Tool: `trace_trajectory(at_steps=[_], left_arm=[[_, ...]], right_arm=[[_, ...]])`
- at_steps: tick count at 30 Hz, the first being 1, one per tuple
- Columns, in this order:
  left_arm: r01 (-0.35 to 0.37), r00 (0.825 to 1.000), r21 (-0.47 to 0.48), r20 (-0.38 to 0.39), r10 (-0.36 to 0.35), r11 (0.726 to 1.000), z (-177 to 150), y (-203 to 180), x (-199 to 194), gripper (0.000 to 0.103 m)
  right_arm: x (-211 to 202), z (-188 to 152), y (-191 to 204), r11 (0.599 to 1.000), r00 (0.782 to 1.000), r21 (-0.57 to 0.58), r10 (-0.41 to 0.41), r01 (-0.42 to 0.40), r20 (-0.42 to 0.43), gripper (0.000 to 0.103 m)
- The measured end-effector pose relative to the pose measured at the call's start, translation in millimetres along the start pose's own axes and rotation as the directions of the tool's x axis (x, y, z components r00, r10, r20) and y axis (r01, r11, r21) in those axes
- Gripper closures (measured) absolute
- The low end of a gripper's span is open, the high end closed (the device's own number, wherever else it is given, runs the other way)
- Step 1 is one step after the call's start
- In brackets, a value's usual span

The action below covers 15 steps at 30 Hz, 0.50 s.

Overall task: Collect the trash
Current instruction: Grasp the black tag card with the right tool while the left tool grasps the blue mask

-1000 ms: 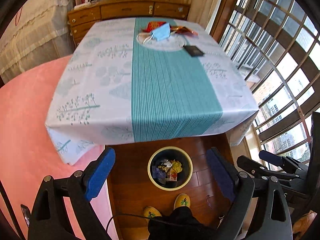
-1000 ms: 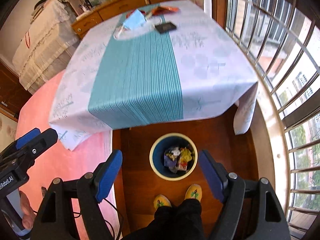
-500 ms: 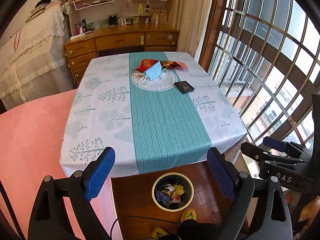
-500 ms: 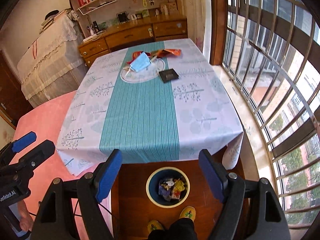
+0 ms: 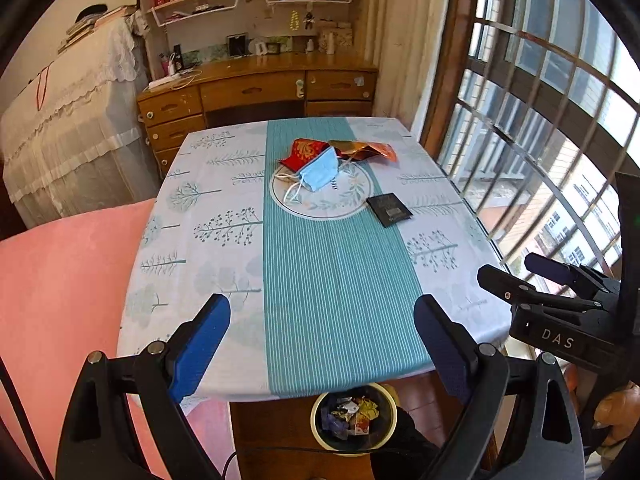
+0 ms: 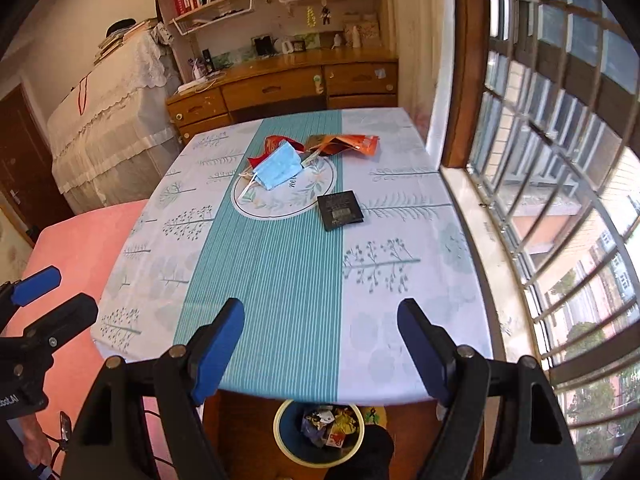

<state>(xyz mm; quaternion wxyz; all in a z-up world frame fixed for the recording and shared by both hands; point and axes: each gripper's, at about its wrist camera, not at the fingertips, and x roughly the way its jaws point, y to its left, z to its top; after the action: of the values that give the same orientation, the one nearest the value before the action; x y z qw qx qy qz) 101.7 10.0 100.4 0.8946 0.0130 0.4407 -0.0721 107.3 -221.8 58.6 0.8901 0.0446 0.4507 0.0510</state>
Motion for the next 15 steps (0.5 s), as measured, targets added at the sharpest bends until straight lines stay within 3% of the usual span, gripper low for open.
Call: trace_trajectory(at_steps=[4, 15], left_arm=[[-0.076, 0.996, -0.070, -0.060, 0.071, 0.995, 31.5, -6.7, 53.0, 0.011], [-0.154, 0.965, -0.182, -0.237, 0.109, 0.971, 80.3, -16.9, 181.3, 0.011]], right_arm=[[62.0, 37.2, -23.2, 0.999, 0.995, -0.006, 0.048, -0.049, -0.090, 0.024], [217.0, 94.6, -40.5, 0.994, 0.960, -0.064, 0.065, -0.085, -0.271, 0.024]])
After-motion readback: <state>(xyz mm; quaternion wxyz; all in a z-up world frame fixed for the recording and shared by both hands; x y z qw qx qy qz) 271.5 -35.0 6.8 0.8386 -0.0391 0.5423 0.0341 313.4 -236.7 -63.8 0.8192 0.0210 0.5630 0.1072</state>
